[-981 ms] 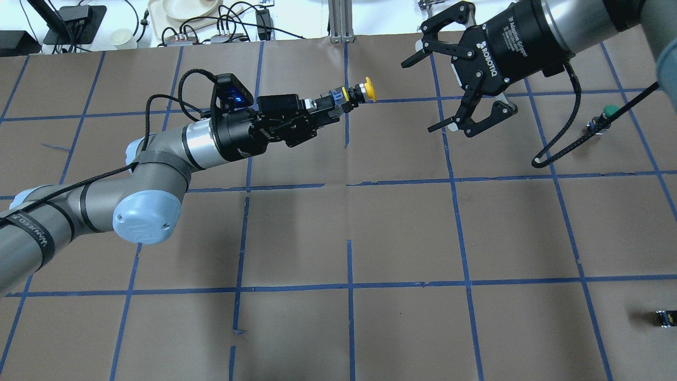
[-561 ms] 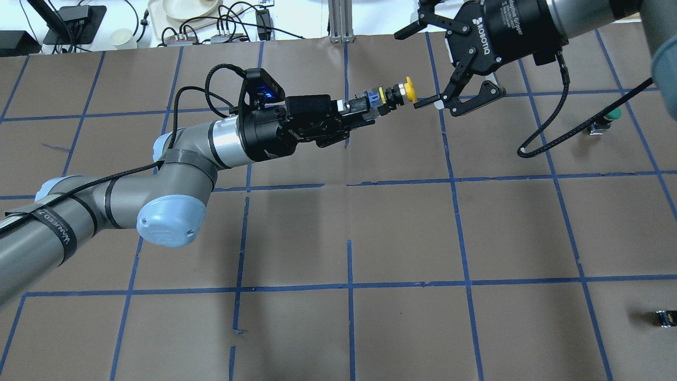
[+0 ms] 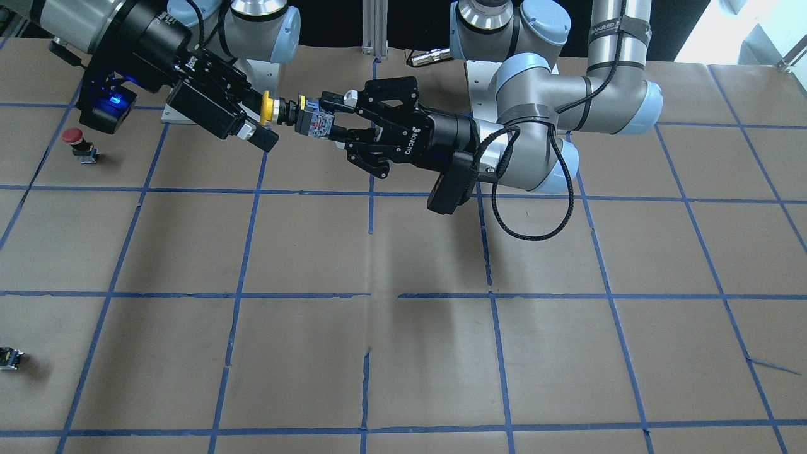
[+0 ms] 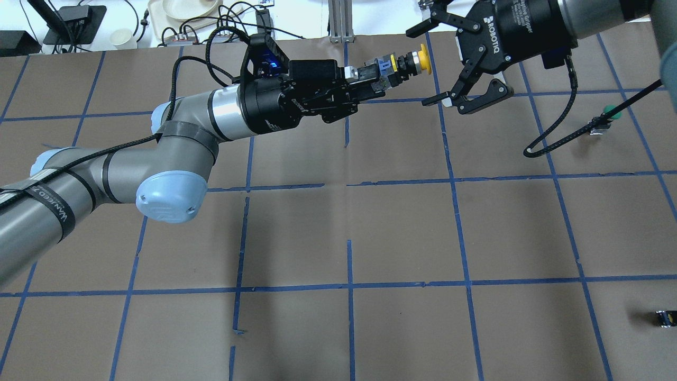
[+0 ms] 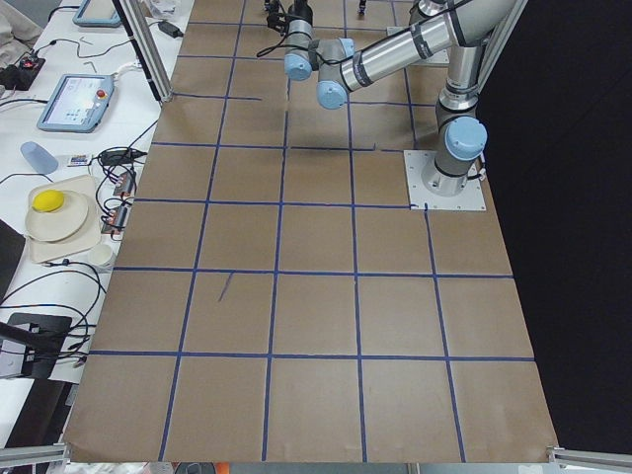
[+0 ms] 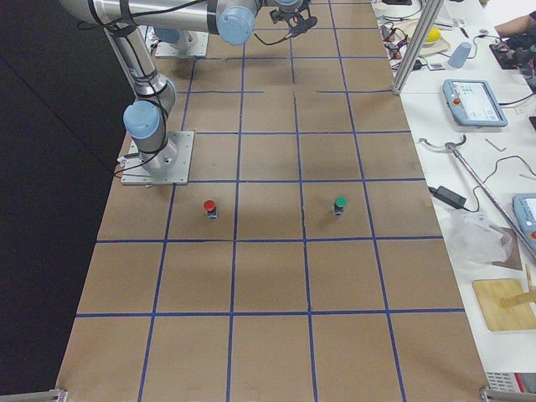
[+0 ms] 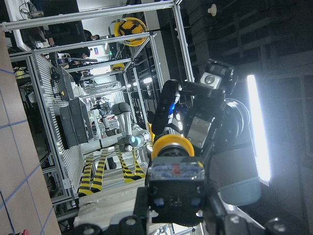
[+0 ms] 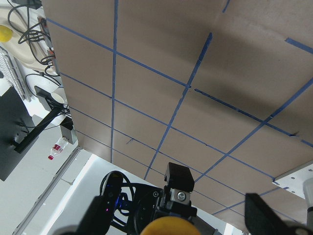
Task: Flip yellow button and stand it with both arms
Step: 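Hold the button out with the left gripper while the right gripper approaches its cap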
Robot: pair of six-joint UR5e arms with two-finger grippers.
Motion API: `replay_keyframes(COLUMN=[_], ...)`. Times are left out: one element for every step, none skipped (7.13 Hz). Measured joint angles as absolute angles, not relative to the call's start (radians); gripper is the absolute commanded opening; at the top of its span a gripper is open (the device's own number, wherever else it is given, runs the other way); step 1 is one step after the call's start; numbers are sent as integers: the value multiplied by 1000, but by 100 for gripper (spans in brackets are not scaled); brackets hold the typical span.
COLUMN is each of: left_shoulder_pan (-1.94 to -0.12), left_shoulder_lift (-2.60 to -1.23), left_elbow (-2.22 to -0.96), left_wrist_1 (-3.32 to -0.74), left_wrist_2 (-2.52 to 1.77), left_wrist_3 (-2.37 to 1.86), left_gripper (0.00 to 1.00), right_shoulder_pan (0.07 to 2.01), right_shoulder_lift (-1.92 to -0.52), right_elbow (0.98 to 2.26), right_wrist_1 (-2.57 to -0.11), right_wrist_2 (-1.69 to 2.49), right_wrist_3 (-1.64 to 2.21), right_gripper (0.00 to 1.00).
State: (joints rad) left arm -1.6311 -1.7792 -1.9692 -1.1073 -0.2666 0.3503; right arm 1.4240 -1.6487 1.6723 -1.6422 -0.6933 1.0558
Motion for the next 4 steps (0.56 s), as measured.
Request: replay_keyframes(left_shoulder_pan=[-1632, -1632, -1633, -1633], left_shoulder_lift=[-1780, -1781, -1781, -1781], left_elbow=[-1968, -1968, -1970, -1971], left_wrist_1=[-1107, -1107, -1108, -1108], left_wrist_2=[-265, -264, -263, -263], left_wrist_3=[348, 347, 347, 347], left_gripper=[9, 9, 9, 9], right_shoulder_pan=[1423, 1423, 1423, 1423], right_shoulder_lift=[-1652, -1657, -1664, -1671], right_elbow=[1670, 1666, 1664, 1663], right_wrist_1=[-1633, -1629, -1626, -1625], right_wrist_2=[-697, -697, -696, -695], right_wrist_3=[1067, 1085, 1096, 1102], right_gripper=[100, 100, 96, 94])
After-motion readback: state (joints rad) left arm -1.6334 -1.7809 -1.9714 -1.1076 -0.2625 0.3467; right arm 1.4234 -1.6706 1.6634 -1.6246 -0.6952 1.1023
